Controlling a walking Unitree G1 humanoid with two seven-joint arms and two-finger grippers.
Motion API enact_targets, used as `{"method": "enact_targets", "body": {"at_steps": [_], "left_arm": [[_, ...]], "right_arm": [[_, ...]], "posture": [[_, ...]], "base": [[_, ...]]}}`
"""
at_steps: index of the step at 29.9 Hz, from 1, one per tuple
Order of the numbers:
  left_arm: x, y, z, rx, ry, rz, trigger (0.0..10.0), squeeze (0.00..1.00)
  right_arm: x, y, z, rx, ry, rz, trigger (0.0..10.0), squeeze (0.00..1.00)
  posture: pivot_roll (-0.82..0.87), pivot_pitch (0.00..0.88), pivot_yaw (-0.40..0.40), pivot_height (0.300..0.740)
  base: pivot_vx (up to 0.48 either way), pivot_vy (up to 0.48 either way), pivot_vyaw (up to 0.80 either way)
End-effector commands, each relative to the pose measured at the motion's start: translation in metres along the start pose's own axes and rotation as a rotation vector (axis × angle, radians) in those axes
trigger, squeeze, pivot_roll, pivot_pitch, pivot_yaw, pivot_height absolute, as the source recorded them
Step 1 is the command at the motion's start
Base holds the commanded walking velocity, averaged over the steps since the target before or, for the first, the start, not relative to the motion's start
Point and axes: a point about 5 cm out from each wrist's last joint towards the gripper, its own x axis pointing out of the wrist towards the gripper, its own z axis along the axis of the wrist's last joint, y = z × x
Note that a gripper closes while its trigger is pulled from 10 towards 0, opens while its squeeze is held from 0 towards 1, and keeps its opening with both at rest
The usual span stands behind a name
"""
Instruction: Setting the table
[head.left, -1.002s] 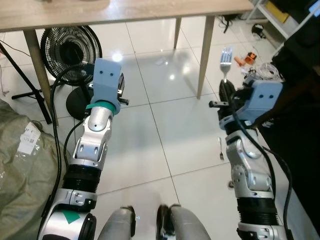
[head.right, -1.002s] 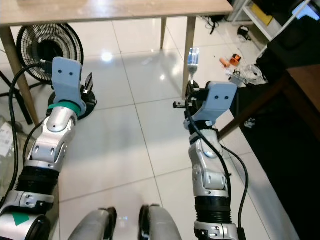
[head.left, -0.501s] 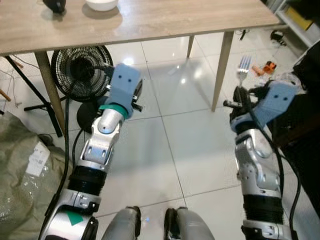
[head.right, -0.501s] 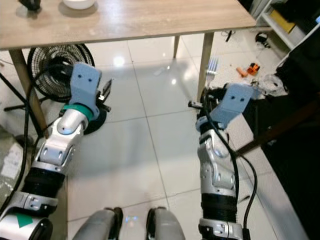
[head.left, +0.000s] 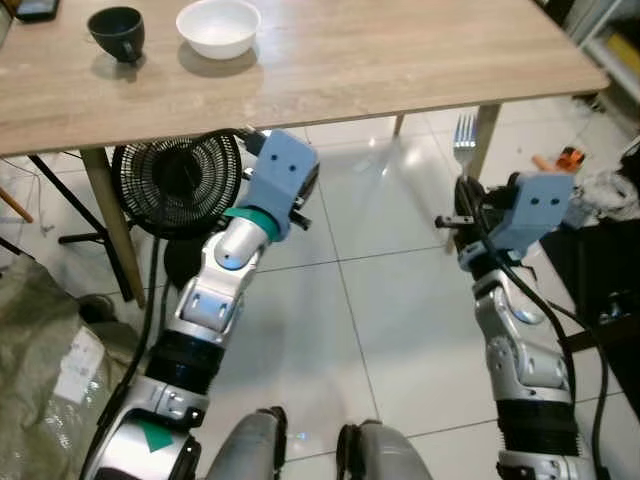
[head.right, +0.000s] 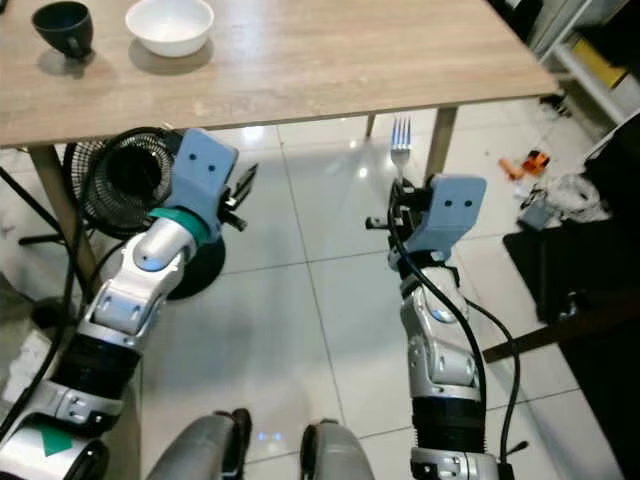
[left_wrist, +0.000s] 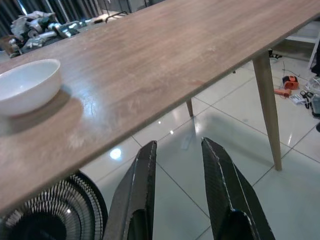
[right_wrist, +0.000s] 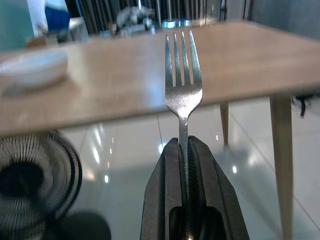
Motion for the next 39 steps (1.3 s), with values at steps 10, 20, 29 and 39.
{"method": "enact_targets", "body": {"at_steps": [10,20,29,39], "left_arm": [[-0.004,-0.006,0.001,0.011,-0.02,-0.034,10.0,0.0],[-0.011,-0.002,-0.001,0.02,-0.019,0.003,10.0,0.0],[-0.011,-0.002,-0.002,0.019,-0.018,0.015,10.0,0.0],[-0.012,-0.002,-0.003,0.018,-0.015,0.026,10.0,0.0]], "right_arm": [[0.012,0.007,0.014,-0.049,-0.061,0.047,10.0,0.0],[0.016,0.019,0.011,-0.029,-0.05,0.094,10.0,0.0],[0.017,0.026,0.009,-0.026,-0.045,0.117,10.0,0.0],[0.017,0.028,0.007,-0.029,-0.043,0.123,10.0,0.0]], "posture": [[0.12,0.113,0.055,0.74],[0.14,0.107,0.031,0.74],[0.14,0.104,0.024,0.74],[0.13,0.109,0.022,0.74]], "base": [[0.48,0.0,0.0],[0.48,0.0,0.0],[0.48,0.0,0.0],[0.48,0.0,0.0]]}}
